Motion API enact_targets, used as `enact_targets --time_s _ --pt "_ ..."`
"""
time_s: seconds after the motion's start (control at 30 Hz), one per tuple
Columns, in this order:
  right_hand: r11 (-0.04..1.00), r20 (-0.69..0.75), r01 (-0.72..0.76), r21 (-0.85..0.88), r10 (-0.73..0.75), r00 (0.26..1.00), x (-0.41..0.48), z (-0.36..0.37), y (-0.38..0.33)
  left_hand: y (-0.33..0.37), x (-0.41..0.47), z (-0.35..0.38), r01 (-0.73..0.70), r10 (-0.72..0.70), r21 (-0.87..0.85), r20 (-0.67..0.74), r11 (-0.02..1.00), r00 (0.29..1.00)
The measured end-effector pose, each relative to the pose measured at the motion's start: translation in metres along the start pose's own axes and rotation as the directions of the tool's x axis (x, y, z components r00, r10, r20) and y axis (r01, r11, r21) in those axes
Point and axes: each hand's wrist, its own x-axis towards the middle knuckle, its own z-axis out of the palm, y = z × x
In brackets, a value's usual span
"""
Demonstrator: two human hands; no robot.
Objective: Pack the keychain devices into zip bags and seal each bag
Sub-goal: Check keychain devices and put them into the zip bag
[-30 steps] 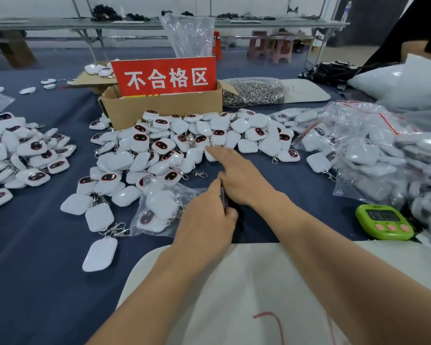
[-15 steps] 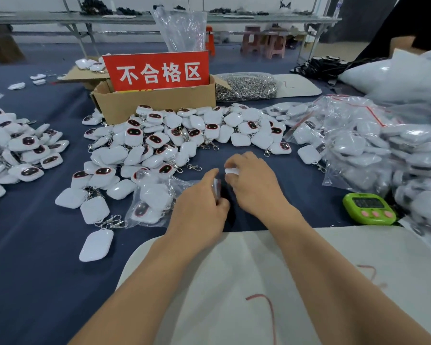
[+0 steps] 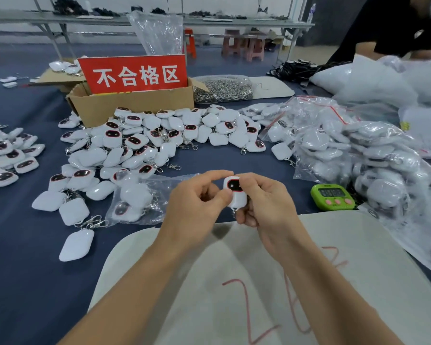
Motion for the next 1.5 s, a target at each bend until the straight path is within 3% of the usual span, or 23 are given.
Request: enact_targets --time_s 0.13,0.3,0.7,1.0,1.27,1.5 --pt "1.000 0.140 -0.025 0.017 0.023 0.990 0.0024 -0.0027 -0.0008 -0.0030 0.0057 -0.0038 0.064 -0.069 -0.132 -0.040 0.989 0.997" --pt "1.000 0.126 -0.007 -0.004 0.007 0.992 0.0047 -0.0042 -0.0003 -0.0033 0.0080 -0.0042 0.056 -0.069 -0.175 -0.067 0.983 0.995" --pt "0.999 0.030 -0.023 -0.023 0.024 0.999 0.0012 -0.0018 -0.0006 -0.0018 0.0049 -0.0070 -0.029 0.025 -0.090 -0.044 0.996 0.999" --pt "0.999 0.094 0.004 -0.032 -0.001 0.996 -0.0002 0.0008 -0.0054 0.0035 0.0000 -0.0013 -0.011 0.018 0.060 -0.125 0.998 0.992" --pt "0.995 0.180 0.035 -0.096 -0.017 0.983 -0.0032 0.0040 -0.0065 -0.0004 -0.0010 -0.0021 -0.058 0.041 -0.074 -0.221 0.996 0.974" --pt "0.996 0.177 0.036 -0.082 -0.021 0.984 -0.0029 0.0029 -0.0051 -0.0023 0.0045 -0.0007 -0.008 -0.023 -0.162 -0.190 0.987 0.981"
